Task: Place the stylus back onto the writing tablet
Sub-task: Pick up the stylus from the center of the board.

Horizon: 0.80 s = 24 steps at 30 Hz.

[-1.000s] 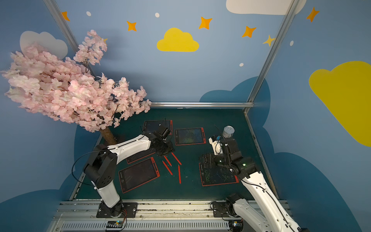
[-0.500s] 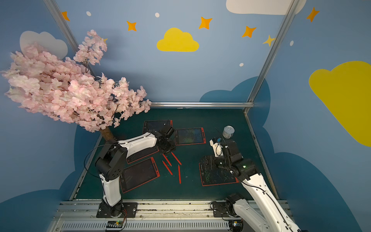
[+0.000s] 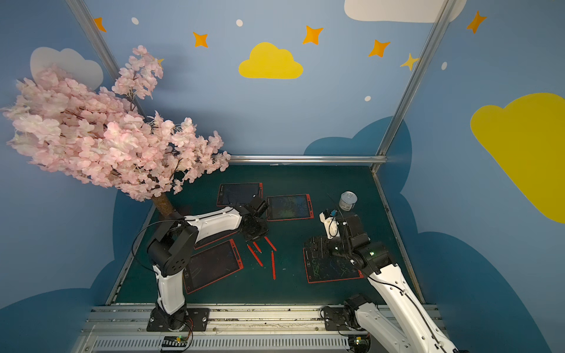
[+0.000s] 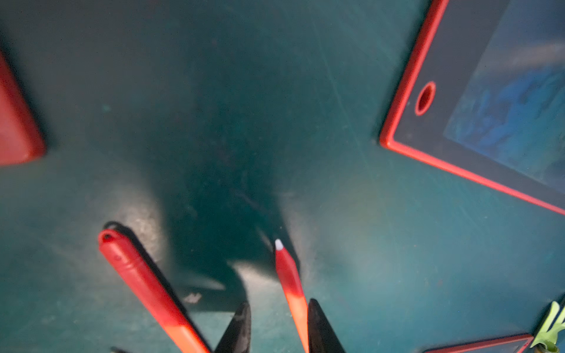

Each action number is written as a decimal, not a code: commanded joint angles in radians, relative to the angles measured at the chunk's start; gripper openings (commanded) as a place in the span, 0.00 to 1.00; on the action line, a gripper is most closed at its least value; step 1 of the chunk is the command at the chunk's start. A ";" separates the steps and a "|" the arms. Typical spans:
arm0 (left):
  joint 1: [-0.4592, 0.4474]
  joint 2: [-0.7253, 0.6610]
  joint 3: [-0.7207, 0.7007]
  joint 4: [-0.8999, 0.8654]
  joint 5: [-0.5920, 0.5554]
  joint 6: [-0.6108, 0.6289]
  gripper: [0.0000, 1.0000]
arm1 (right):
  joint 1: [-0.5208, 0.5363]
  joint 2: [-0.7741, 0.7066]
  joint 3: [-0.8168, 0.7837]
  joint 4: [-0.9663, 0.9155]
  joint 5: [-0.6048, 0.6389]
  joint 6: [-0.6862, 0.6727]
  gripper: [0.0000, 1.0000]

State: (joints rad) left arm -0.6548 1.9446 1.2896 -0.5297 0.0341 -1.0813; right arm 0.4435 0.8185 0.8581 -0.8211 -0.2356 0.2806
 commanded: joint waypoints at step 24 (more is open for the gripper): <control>0.014 0.054 -0.028 0.028 0.002 0.018 0.14 | 0.005 -0.011 -0.011 -0.018 0.068 0.015 0.93</control>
State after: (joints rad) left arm -0.6472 1.9602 1.2804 -0.4839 0.0418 -1.0775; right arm 0.4435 0.8196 0.8581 -0.8246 -0.1890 0.2905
